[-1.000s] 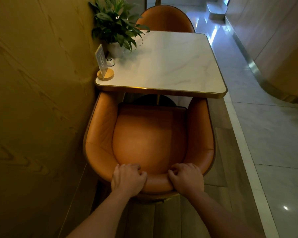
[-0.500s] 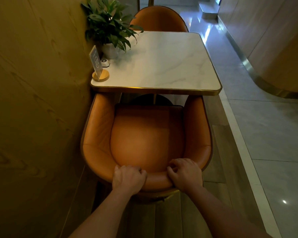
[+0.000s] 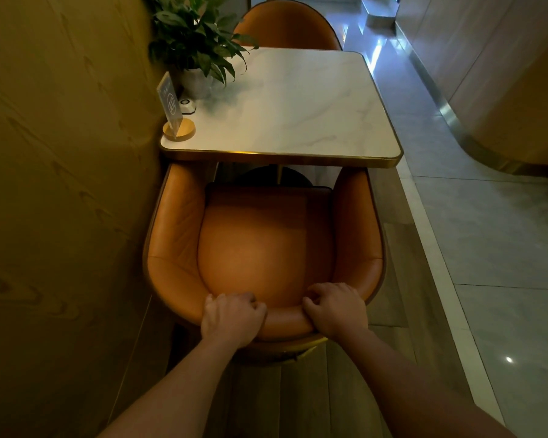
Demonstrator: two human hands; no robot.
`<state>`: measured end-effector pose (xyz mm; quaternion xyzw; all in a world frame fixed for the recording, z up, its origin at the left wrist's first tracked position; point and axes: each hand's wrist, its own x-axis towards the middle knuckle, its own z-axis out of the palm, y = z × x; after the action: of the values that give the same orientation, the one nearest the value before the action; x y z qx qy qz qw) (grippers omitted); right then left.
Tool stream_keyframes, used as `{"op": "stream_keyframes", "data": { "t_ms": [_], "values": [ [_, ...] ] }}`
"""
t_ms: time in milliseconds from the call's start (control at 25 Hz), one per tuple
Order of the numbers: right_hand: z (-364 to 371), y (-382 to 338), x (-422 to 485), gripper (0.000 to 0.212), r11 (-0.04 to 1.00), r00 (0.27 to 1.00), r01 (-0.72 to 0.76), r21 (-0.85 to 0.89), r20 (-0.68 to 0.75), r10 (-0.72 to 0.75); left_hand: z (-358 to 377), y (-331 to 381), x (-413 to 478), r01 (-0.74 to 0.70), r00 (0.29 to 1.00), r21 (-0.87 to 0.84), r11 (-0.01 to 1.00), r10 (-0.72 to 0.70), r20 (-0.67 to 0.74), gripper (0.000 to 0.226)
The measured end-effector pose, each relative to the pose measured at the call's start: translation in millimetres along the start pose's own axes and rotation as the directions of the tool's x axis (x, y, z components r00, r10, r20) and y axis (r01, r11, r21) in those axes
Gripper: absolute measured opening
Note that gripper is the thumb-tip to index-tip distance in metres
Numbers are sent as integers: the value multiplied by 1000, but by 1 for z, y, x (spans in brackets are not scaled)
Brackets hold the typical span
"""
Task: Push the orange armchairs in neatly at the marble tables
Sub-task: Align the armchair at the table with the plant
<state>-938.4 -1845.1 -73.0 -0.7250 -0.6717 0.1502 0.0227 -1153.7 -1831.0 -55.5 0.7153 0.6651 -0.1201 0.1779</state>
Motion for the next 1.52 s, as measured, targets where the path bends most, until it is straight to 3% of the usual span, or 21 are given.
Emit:
{"op": "stream_keyframes", "data": {
  "t_ms": [240,440,640,1080,1320,1520],
  "values": [
    [-3,0,0,46,1000,997,7,-17,78,-6,-4,-1,1,-4,998,-11,1000,5,58,54],
    [-18,-5,-2,47,998,980,-15,63,197,3,-17,-13,-13,-10,998,-186,982,20,55,64],
    [-46,-18,-18,48,970,989,-77,231,138,45,-49,-27,-28,-2,1000,-181,983,7,27,64],
    [-118,-45,-30,50,966,998,-61,250,2,63,-113,-27,-42,-117,982,-126,985,95,-162,63],
    [-123,-29,-28,46,971,1000,-25,236,16,22,-111,-13,-42,-78,990,-101,992,65,-126,65],
    [-141,11,-15,46,960,999,36,276,4,-38,-118,32,-31,-25,985,-126,992,3,-175,65]
  ]
}}
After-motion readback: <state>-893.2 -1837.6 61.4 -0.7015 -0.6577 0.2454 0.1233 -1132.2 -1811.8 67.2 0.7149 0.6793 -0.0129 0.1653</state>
